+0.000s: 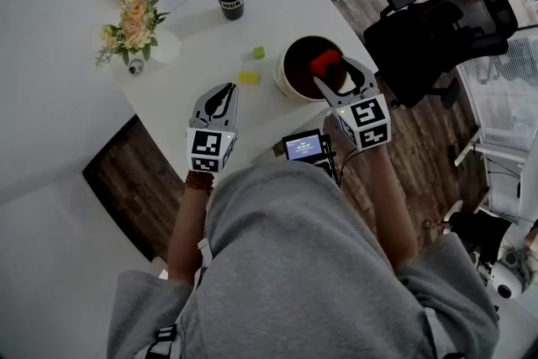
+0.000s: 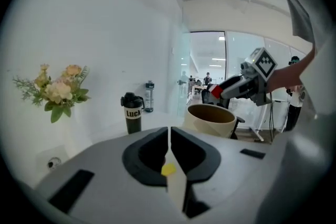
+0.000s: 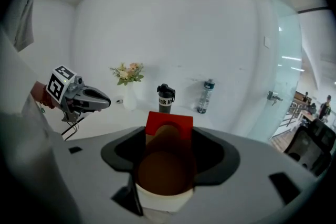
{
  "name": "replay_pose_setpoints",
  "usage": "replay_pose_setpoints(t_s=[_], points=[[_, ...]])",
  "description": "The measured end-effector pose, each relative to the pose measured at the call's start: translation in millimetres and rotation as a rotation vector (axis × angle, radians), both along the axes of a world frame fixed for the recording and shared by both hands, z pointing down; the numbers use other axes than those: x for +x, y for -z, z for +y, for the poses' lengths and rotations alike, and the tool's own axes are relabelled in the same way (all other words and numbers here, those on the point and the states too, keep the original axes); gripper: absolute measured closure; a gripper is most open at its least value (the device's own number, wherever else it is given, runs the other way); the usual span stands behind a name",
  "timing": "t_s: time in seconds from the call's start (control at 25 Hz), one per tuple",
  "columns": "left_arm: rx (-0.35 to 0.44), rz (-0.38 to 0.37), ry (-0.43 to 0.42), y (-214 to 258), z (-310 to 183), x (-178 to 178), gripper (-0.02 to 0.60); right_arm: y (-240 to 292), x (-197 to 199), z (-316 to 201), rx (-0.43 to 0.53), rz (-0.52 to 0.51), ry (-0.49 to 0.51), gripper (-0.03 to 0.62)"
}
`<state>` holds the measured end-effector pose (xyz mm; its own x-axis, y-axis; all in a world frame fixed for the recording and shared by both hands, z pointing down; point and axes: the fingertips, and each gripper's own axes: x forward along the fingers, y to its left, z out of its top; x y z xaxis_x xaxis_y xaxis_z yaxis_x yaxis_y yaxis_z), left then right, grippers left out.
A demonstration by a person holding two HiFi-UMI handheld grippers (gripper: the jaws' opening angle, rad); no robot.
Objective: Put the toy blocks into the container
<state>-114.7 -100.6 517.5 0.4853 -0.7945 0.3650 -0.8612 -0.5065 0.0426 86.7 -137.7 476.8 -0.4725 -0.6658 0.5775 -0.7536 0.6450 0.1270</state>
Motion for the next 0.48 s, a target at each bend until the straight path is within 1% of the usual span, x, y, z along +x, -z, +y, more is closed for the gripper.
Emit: replay_pose_setpoints(t_s=[0.12, 0.48], points=[[-0.008, -0.008, 0.017, -3.7, -0.5, -3.5, 0.566, -3.0, 0.0, 0.2, -0.006, 0.012, -0.003, 0.316], [-0.031, -0.017, 0.023, -9.9, -1.1, -8.3, 0.565, -7.2, -4.2, 0.0, -0.033, 0.002, 0.000, 0.316]])
